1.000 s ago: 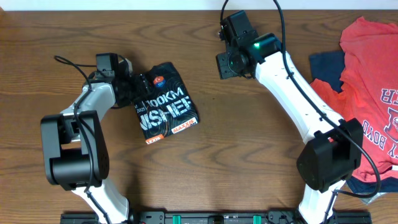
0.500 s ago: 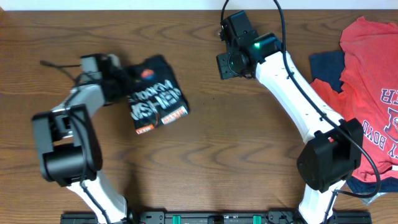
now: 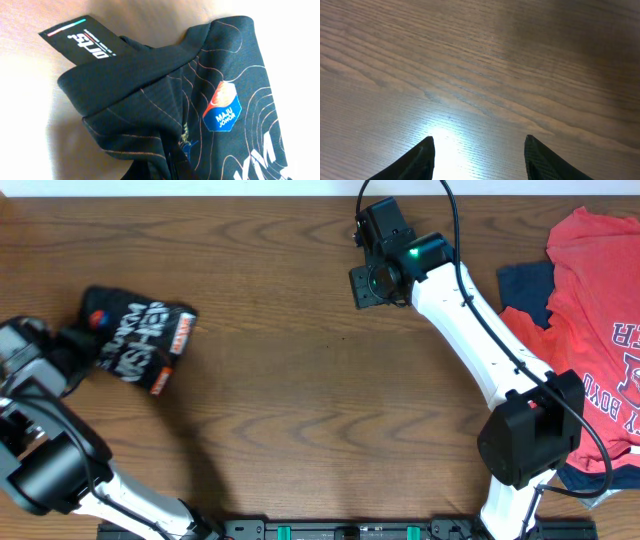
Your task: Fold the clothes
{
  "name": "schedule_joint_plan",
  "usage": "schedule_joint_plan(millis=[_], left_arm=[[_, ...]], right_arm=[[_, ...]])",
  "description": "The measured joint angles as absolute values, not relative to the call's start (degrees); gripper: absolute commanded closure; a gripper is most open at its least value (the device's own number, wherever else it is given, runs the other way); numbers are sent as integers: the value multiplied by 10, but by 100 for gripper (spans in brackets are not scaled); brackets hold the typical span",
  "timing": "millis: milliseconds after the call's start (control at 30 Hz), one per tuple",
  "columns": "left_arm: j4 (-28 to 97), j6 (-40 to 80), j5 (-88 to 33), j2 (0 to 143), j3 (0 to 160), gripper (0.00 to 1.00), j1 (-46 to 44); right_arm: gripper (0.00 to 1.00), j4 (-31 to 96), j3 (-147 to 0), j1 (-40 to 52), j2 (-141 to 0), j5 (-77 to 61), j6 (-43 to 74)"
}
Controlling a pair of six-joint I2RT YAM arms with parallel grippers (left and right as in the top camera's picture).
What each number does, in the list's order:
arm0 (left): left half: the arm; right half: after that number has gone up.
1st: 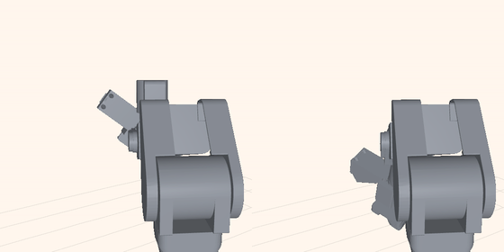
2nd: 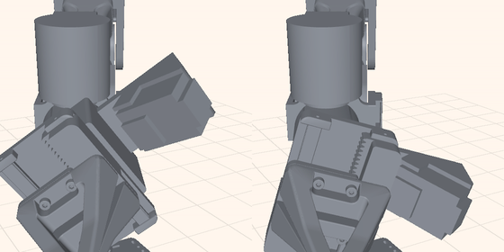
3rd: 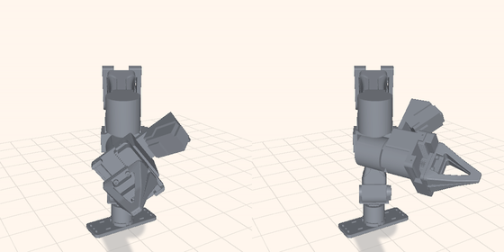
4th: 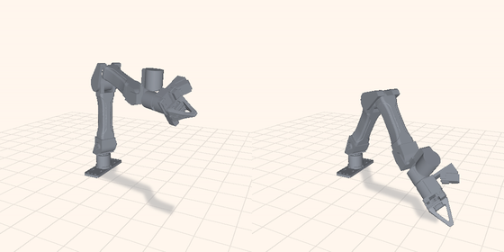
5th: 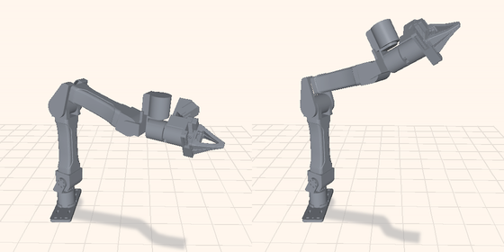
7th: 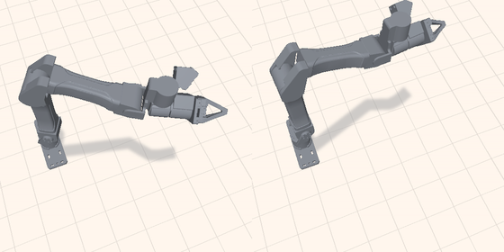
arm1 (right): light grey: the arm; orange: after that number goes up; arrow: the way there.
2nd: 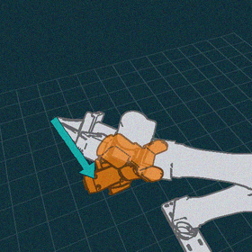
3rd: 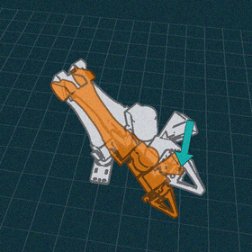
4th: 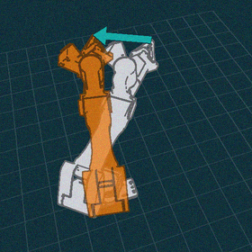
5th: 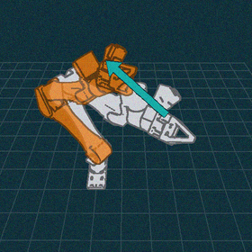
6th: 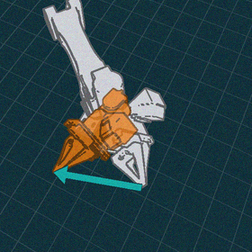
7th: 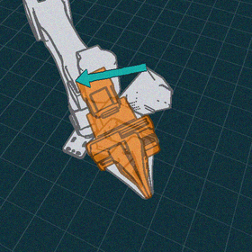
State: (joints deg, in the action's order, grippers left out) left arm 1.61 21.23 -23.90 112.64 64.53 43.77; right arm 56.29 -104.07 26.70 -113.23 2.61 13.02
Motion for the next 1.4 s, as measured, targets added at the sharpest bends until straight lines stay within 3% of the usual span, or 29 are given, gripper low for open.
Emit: schedule_joint_plan(millis=[100, 133, 200, 233, 300, 400, 500, 600, 700, 933, 1233, 1400], left_arm=[[15, 213, -236, 1126, 645, 87, 474], [15, 212, -236, 1126, 645, 75, 483], [14, 212, -234, 1126, 645, 33, 495], [14, 215, -234, 1126, 645, 18, 498], [13, 216, -237, 1126, 645, 2, 499], [11, 220, -254, 1124, 645, 2, 498], [24, 221, -256, 1104, 645, 2, 498], [48, 221, -249, 1047, 644, 2, 498], [58, 221, -249, 968, 644, 2, 492], [100, 192, -249, 873, 645, 2, 376], [212, 119, -199, 916, 645, 2, 66], [305, 91, -159, 957, 645, 2, -58]], right_arm=[[44, 563, -1041, 267, -1132, 26, 130], [44, 563, -1041, 267, -1132, 26, 130], [44, 563, -1041, 267, -1132, 26, 130], [44, 563, -1041, 267, -1132, 26, 130], [43, 563, -1041, 267, -1132, 26, 130], [43, 565, -1041, 266, -1132, 26, 130], [36, 570, -1041, 265, -1132, 26, 131], [23, 571, -1041, 263, -1132, 26, 131], [1, 570, -1041, 258, -1132, 21, 138], [1, 559, -1041, 206, -1132, -46, 180], [1, 610, -1041, 69, -1132, -105, 192], [1, 698, -1041, -3, -1132, -108, 191]])
